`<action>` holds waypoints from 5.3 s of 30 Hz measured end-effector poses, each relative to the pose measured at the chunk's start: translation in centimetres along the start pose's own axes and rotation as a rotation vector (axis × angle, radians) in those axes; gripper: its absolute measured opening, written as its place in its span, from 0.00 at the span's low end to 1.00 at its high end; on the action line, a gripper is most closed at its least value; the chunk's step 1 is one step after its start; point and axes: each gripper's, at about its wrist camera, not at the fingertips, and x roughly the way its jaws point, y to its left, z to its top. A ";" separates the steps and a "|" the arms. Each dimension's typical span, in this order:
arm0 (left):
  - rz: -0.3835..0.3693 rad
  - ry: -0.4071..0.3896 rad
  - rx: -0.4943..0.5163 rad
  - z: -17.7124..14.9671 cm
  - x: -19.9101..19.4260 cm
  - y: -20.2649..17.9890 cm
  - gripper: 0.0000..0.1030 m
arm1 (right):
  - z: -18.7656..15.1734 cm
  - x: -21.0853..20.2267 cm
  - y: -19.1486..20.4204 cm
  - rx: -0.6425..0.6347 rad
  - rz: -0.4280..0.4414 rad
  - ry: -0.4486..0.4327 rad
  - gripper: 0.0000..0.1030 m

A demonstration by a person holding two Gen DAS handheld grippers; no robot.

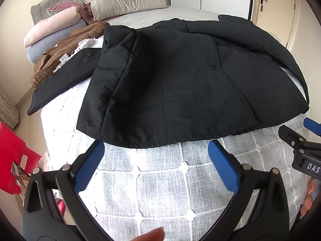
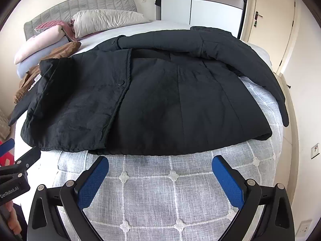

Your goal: Fold large clothes

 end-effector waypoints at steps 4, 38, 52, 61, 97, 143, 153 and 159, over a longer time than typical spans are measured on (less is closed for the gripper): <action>-0.001 0.001 0.000 0.0 0.0 0.0 1.00 | 0.0 -0.1 -0.1 0.004 0.000 0.000 1.00; 0.005 0.000 0.004 -0.1 0.0 0.3 1.00 | 0.1 -0.1 -0.2 0.004 0.001 0.006 1.00; 0.016 -0.002 0.007 -0.3 0.0 0.7 1.00 | 0.0 0.0 -0.3 0.003 0.000 0.008 1.00; 0.028 0.005 0.012 -0.3 0.7 1.1 1.00 | -0.3 0.0 -0.2 -0.003 -0.007 0.014 1.00; -0.618 0.245 -0.103 5.0 13.6 12.3 0.33 | 6.4 10.5 -21.1 0.332 0.403 0.180 0.31; -0.235 0.245 0.047 -0.1 -10.6 16.7 0.73 | -1.2 -10.2 -23.4 0.133 0.196 0.241 0.67; -0.132 0.175 -0.208 4.5 1.6 25.4 0.75 | 7.5 -2.4 -13.9 0.067 0.244 0.195 0.69; 0.011 0.135 -0.435 5.4 7.8 36.5 0.75 | 9.6 2.1 -7.3 -0.018 0.276 0.234 0.69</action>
